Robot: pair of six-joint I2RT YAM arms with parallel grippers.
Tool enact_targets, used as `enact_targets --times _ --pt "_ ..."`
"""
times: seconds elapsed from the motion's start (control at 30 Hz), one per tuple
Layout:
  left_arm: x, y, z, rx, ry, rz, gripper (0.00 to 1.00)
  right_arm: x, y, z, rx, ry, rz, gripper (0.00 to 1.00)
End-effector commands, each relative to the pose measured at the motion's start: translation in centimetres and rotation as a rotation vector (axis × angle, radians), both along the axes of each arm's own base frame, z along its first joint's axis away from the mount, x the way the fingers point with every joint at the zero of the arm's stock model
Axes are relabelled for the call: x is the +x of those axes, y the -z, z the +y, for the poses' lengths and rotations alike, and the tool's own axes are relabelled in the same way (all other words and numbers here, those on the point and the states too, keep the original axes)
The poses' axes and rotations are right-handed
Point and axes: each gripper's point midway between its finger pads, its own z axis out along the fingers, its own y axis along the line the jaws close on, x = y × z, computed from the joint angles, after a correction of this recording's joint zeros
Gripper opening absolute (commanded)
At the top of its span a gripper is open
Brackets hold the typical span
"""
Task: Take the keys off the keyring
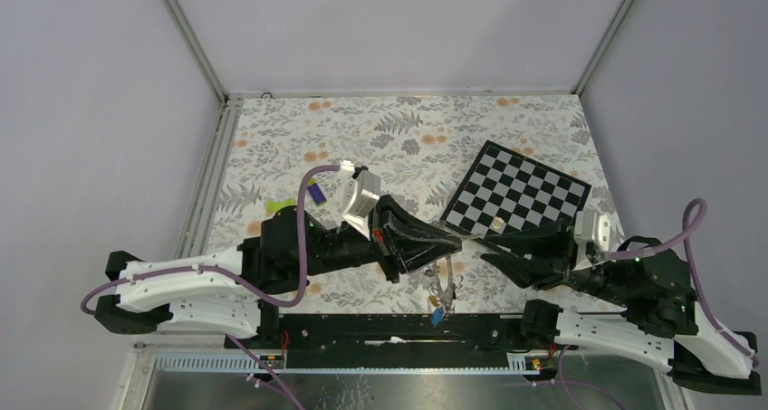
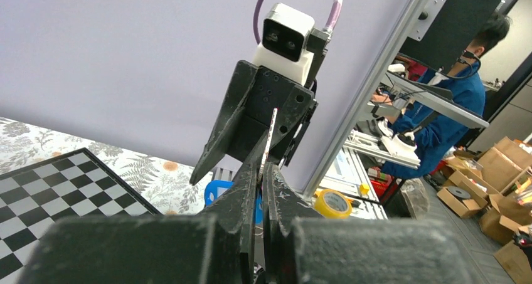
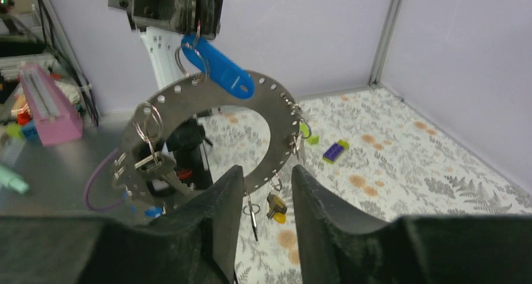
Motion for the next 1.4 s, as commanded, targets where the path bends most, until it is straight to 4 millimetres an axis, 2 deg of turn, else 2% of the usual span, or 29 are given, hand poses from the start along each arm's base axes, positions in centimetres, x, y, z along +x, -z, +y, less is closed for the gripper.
enact_targets --times 0.0,0.17,0.43,0.57,0.8,1.13,1.37 --pt "0.9 -3.9 1.8 -0.151 -0.066 -0.003 0.0 0.9 -4.0 -1.2 0.184 0.071 -0.047 0.37" --pt "1.3 -3.9 1.9 -0.163 -0.085 -0.001 0.0 -0.2 -4.6 0.4 0.239 -0.02 -0.052 0.34" --pt "0.9 -3.9 1.3 -0.15 -0.065 -0.009 0.0 0.1 -3.8 2.4 0.23 -0.043 -0.036 0.34" --pt "1.0 -3.7 1.4 -0.148 -0.071 -0.006 0.0 -0.1 -3.9 2.3 0.237 -0.05 -0.034 0.34" --pt "0.9 -3.4 1.1 -0.141 -0.062 -0.002 0.0 0.2 -5.3 1.4 0.303 -0.02 -0.042 0.37" --pt "0.8 -3.2 0.8 -0.135 -0.053 -0.002 0.0 -0.8 -5.1 3.1 0.285 -0.105 -0.008 0.34" --pt "0.7 -3.0 0.5 -0.13 -0.047 -0.001 0.0 -1.2 -5.0 3.4 0.283 -0.131 0.005 0.32"
